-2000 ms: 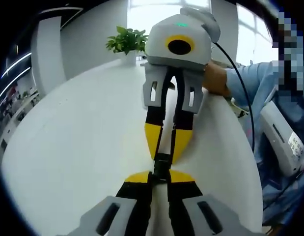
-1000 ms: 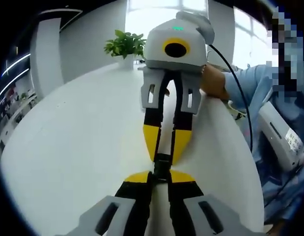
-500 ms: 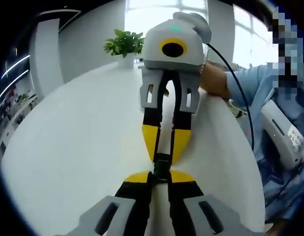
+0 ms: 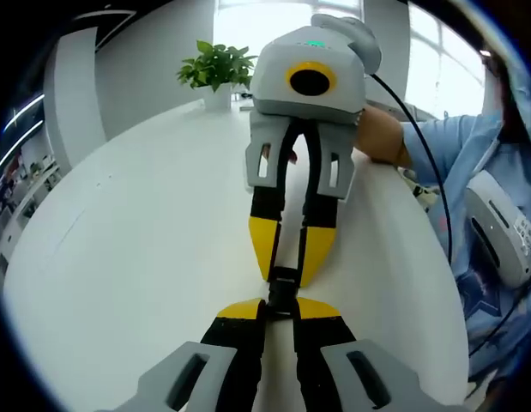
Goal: Snap the two parts of the plastic buckle together until the buckle closes and remains connected.
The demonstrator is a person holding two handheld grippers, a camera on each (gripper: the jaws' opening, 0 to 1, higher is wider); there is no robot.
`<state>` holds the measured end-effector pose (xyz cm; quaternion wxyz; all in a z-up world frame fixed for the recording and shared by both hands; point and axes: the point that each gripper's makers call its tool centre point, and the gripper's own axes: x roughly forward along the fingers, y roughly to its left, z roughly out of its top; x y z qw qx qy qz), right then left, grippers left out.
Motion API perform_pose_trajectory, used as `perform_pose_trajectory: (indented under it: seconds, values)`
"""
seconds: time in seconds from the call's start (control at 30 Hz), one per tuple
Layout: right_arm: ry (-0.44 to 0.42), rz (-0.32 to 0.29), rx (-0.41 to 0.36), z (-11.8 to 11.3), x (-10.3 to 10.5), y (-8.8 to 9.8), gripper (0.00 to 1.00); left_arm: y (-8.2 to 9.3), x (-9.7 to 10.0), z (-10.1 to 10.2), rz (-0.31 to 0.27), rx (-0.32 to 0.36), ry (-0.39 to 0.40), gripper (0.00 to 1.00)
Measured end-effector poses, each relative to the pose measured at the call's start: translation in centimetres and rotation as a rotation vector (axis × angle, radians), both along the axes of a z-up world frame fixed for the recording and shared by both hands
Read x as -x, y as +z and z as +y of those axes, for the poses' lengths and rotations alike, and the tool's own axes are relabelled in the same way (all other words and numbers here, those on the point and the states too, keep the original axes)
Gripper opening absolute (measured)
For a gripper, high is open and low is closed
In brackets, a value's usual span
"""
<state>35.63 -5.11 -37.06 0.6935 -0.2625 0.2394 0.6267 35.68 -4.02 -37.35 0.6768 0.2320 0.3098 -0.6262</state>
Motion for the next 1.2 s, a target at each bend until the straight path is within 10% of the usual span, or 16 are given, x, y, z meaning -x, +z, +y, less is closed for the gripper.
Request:
perform_pose_trajectory:
  seconds: [1.2]
  values:
    - [-0.089,0.005,-0.008,-2.0,-11.1,-1.1,0.11,-1.5,-12.0,-3.4,-0.014,0.041,-0.017,0.11]
